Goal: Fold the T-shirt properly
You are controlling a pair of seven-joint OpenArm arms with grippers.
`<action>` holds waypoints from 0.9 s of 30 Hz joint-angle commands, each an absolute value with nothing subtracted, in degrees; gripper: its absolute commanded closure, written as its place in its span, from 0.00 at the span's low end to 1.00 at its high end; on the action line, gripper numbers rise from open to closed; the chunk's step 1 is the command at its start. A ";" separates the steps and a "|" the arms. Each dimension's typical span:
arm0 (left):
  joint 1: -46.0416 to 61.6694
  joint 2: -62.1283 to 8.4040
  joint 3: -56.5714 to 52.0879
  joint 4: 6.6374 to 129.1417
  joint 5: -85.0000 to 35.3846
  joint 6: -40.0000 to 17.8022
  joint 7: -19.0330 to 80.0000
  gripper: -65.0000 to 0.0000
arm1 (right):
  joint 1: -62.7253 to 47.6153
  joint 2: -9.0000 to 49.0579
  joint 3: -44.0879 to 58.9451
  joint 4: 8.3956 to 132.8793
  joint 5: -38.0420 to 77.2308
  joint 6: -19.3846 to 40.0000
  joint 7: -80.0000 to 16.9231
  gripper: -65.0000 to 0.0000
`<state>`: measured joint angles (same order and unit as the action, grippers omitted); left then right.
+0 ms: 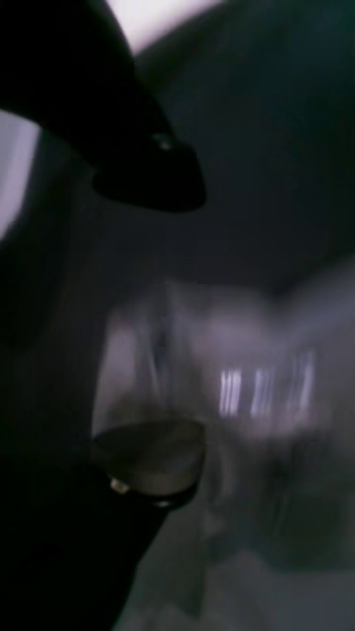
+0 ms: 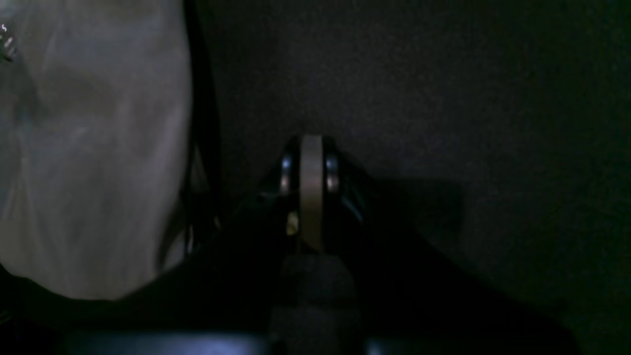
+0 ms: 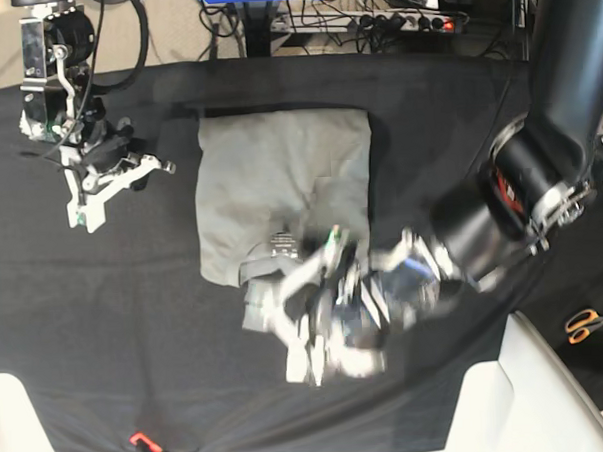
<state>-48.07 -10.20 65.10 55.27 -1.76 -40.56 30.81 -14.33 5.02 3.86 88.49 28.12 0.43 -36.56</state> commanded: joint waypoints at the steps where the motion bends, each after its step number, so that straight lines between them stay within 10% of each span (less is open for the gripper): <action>1: -50.95 -9.45 61.58 56.31 -1.98 -40.00 31.16 0.00 | -14.02 5.32 3.91 89.45 28.53 0.75 -35.74 1.00; 7: -46.73 -9.19 49.27 70.99 -2.07 -40.00 49.01 0.06 | -14.64 5.49 3.91 89.45 28.53 0.84 -35.82 1.00; 12: -29.32 -15.34 43.74 89.19 -1.80 -40.00 56.75 1.00 | -15.43 5.49 4.09 89.45 28.53 0.84 -35.74 1.00; 27: -0.57 -16.92 31.69 98.15 6.11 -40.00 56.31 1.00 | -15.96 7.08 4.26 89.45 28.53 0.84 -35.65 1.00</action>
<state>-0.23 -17.02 31.75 97.32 6.24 -40.34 56.80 -16.23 6.74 4.14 88.49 28.27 0.49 -36.38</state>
